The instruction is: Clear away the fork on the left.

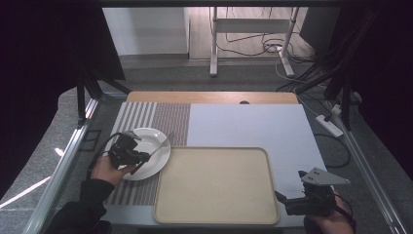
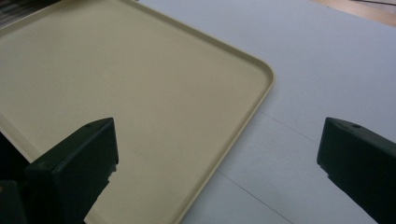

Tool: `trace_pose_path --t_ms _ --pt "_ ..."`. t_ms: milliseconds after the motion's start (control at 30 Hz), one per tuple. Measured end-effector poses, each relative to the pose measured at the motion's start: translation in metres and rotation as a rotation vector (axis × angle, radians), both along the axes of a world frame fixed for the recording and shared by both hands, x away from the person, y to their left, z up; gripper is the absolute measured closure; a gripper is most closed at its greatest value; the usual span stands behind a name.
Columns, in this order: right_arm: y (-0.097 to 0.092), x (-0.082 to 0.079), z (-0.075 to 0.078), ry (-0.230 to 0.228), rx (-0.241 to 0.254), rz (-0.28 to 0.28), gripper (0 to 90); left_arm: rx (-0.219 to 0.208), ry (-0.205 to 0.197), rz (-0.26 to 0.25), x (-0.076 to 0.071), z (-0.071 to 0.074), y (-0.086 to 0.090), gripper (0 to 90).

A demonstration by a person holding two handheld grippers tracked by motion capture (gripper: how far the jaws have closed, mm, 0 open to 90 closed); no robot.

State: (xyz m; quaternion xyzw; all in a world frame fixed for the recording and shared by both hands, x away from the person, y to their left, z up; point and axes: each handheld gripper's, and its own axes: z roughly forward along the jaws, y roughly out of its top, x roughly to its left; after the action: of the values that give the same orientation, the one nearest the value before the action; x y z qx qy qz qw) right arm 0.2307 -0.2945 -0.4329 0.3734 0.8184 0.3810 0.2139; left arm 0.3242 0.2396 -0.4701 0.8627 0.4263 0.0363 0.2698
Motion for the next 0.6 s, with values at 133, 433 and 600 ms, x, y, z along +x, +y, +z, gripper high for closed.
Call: trace_pose_path --t_ms 133,433,600 --pt "0.0 0.0 0.0 0.0 0.0 0.001 0.0 0.007 0.016 -0.025 -0.014 -0.002 -0.017 83.2" --pt "0.001 0.0 0.0 0.001 -0.007 0.001 0.0 0.024 0.06 -0.117 -0.028 -0.008 -0.068 83.2" --pt "0.001 0.0 0.0 0.003 -0.009 0.003 0.0 0.066 0.077 -0.171 -0.033 -0.015 -0.095 83.2"
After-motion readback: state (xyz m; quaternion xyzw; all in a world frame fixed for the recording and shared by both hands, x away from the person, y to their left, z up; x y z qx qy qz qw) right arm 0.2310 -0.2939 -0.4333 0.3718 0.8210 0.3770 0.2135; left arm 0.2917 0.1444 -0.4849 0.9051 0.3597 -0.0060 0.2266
